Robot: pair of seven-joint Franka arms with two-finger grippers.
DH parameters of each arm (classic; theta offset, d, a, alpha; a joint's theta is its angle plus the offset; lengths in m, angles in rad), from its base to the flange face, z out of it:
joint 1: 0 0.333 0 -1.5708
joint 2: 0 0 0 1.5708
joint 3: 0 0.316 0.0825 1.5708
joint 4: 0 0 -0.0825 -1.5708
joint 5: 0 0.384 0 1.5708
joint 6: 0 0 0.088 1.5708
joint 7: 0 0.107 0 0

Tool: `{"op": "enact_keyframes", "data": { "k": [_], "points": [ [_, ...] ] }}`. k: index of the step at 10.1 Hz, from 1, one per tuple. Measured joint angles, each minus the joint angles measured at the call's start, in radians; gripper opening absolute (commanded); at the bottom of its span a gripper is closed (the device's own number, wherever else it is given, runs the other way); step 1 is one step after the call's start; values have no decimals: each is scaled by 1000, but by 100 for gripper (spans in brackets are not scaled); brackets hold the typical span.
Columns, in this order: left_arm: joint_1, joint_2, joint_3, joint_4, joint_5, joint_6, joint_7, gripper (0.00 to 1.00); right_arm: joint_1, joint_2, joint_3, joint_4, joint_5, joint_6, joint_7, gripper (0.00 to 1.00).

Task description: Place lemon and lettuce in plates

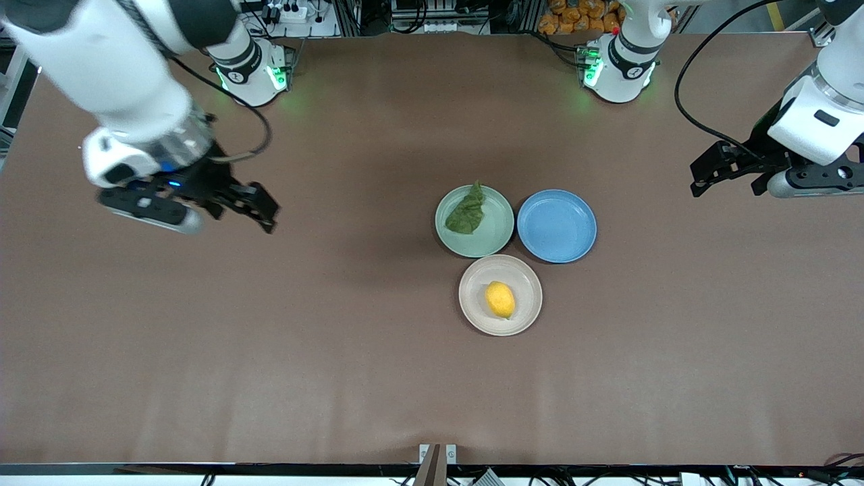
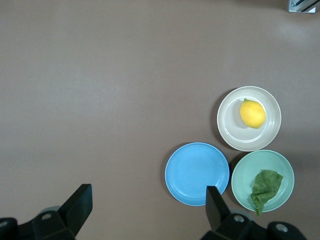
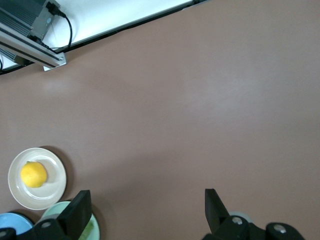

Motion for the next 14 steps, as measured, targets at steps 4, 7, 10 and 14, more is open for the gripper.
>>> {"op": "enact_keyframes", "data": {
  "k": [4,7,10,14],
  "points": [
    [2,0,0,10,1,-40,2,100,-147,-51,-31,-2,8,-143,-337,100],
    [3,0,1,14,1,-45,2,100,-175,-56,-110,-3,9,-172,-535,100],
    [3,0,1,14,1,-45,2,100,-175,-59,-145,-11,13,-197,-620,100],
    [4,0,1,15,1,-46,2,100,-170,-130,-151,-126,14,-94,-621,100]
  ]
}}
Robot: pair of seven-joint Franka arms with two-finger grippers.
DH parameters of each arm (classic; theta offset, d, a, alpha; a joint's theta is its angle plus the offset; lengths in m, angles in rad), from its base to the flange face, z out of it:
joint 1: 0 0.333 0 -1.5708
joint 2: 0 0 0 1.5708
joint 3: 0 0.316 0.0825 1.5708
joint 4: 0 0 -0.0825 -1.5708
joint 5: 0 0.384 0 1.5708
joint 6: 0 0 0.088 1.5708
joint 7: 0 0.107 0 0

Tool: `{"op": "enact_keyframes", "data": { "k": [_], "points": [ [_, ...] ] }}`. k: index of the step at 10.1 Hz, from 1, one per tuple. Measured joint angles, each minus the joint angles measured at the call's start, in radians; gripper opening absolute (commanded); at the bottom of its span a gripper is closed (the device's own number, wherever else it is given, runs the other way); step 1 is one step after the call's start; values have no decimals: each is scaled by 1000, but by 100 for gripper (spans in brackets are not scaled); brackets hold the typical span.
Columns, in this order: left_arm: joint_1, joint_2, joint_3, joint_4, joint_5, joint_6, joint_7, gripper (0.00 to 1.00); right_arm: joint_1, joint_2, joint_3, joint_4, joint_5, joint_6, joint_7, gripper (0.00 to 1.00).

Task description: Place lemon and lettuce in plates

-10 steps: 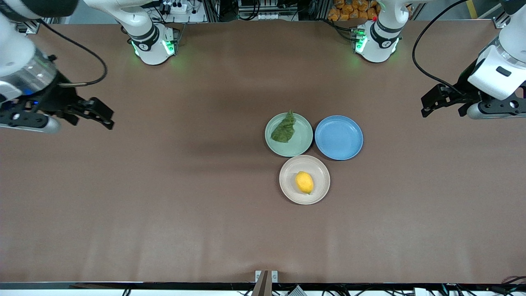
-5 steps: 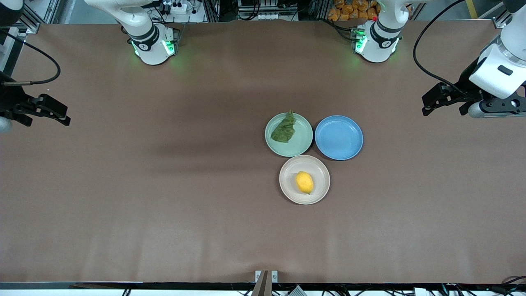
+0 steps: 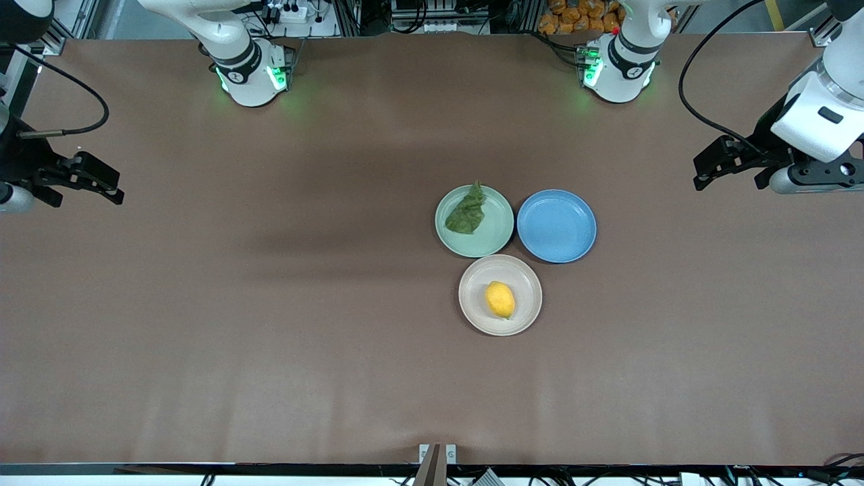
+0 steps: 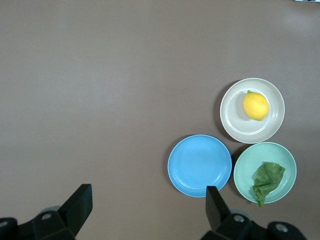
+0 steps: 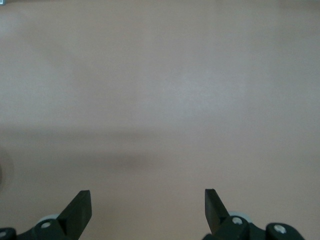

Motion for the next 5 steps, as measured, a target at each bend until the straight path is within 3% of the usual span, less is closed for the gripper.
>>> {"op": "enact_keyframes", "data": {
  "k": [5],
  "points": [
    [0,0,0,1,0,0,0,100,5,12,-32,32,0,18,0,100]
  ]
}}
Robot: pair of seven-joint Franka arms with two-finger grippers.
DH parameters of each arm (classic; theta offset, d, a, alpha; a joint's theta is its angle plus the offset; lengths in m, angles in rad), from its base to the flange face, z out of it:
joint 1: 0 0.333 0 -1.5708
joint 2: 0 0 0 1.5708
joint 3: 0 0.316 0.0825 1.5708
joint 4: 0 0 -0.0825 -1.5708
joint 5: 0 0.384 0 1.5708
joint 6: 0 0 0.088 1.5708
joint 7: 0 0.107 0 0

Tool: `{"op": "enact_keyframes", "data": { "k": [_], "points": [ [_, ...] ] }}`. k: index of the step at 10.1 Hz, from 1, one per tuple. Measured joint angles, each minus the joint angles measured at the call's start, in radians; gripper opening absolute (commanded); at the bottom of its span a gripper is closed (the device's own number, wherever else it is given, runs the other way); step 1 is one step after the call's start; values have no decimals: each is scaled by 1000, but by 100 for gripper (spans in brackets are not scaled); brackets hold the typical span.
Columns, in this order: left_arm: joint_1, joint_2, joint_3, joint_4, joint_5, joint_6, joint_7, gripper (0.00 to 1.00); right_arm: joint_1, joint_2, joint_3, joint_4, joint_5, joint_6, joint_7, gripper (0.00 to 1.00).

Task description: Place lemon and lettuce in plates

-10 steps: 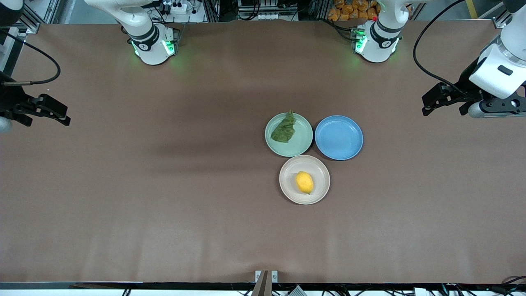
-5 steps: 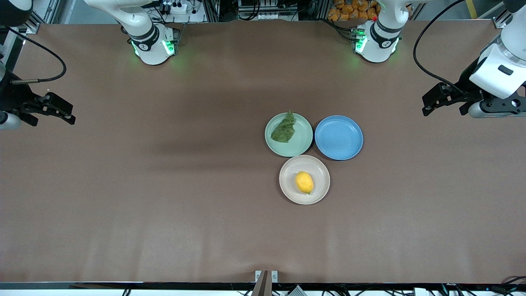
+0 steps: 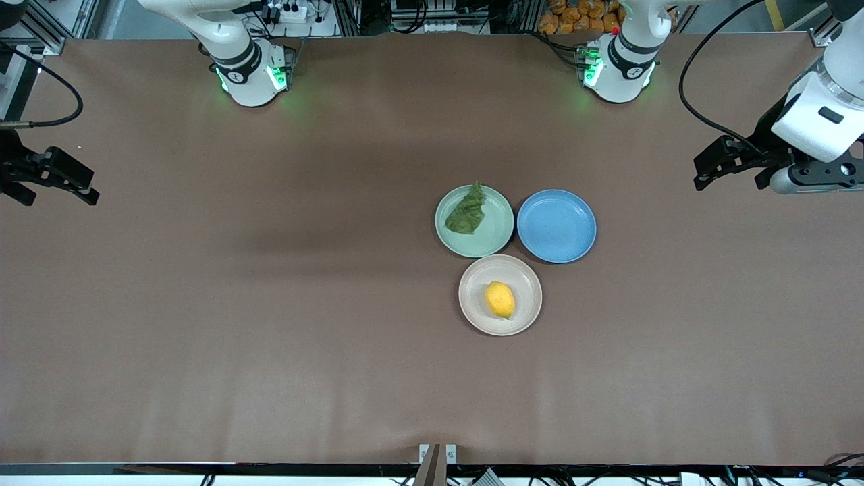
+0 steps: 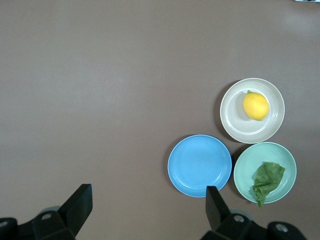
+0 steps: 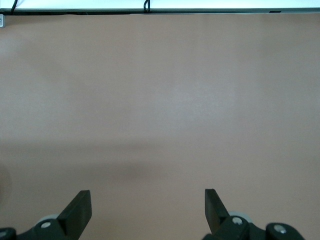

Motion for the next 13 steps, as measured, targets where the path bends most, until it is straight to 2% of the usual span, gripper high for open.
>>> {"op": "enact_keyframes", "data": {
  "k": [5,6,7,8,9,10,11,12,13],
  "points": [
    [0,0,0,0,0,0,0,100,18,39,0,8,0,-33,-1,100],
    [0,0,0,0,0,0,0,100,19,46,0,8,0,-34,-1,74],
    [0,0,0,0,0,0,0,100,19,48,-1,8,0,-35,-3,42],
    [0,0,0,0,0,0,0,100,20,48,-1,9,0,-35,-6,23],
    [0,0,0,0,0,0,0,100,20,48,-1,11,0,-34,-9,30],
    [0,0,0,0,0,0,0,100,20,48,-1,12,0,-34,-11,66],
    [0,0,0,0,0,0,0,100,20,49,-4,13,0,-34,-12,85],
    [0,0,0,0,0,0,0,100,20,50,-7,13,0,-34,-13,100],
    [0,0,0,0,0,0,0,100,20,50,-10,13,0,-33,-15,100]
  ]
}}
